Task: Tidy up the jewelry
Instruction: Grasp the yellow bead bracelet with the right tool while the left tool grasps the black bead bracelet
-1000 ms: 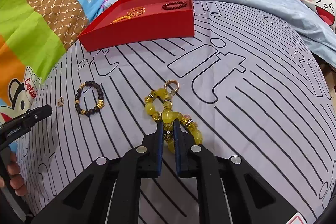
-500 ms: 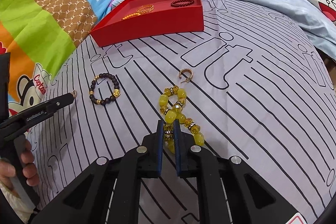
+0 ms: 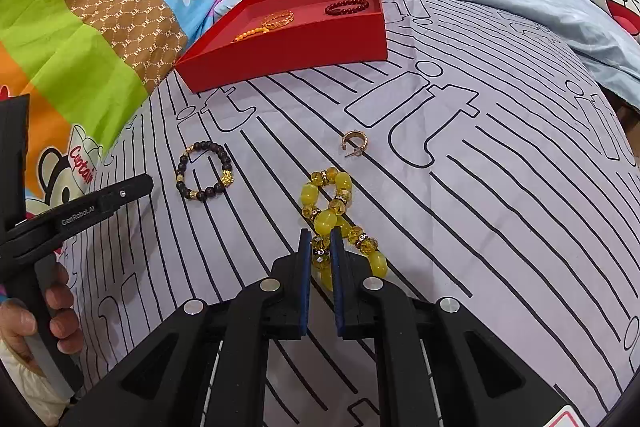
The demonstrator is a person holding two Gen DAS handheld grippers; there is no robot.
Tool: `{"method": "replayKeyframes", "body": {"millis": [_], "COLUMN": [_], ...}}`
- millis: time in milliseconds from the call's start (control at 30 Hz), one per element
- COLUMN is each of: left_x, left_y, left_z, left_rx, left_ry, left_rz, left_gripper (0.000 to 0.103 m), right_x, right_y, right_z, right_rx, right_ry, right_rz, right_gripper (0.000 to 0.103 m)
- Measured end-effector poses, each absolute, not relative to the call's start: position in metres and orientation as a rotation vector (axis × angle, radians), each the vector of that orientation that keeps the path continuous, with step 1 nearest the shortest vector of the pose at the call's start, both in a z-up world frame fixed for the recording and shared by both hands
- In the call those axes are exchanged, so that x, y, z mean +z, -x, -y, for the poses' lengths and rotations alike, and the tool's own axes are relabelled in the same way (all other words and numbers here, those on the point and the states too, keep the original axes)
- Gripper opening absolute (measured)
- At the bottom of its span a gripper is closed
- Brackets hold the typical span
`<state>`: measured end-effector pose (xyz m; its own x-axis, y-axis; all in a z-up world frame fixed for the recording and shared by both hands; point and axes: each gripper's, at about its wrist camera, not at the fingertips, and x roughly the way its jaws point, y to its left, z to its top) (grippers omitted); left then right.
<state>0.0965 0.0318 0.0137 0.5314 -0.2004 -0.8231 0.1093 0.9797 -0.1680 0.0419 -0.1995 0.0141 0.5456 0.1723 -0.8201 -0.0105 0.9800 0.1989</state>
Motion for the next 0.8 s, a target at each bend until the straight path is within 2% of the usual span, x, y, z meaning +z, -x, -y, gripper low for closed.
{"method": "replayKeyframes", "body": {"millis": [433,600,800], "left_x": [0.003,0.001,0.005], "left_y": [-0.114,-0.116,-0.115], "left_z": [0.016,0.022,0.021], "left_rx": [-0.254,-0.254,-0.278], "left_ry": [0.031,-0.013,0.005], "left_rz": [-1.016,-0.994,-1.003], "left_gripper": [0.031,0.01,0.008], "right_x": [0.014,0.012,0.019], "right_y": [-0.042,-0.042,-0.041], "right_z": [0.199,0.197,0.198], "right_rx": [0.111,0.113,0.117], "right_ry": [-0.182,-0.189,-0.196], "right_rz": [-0.991,-0.996,-0.977], "right_gripper": [0.009,0.009,0.009]}}
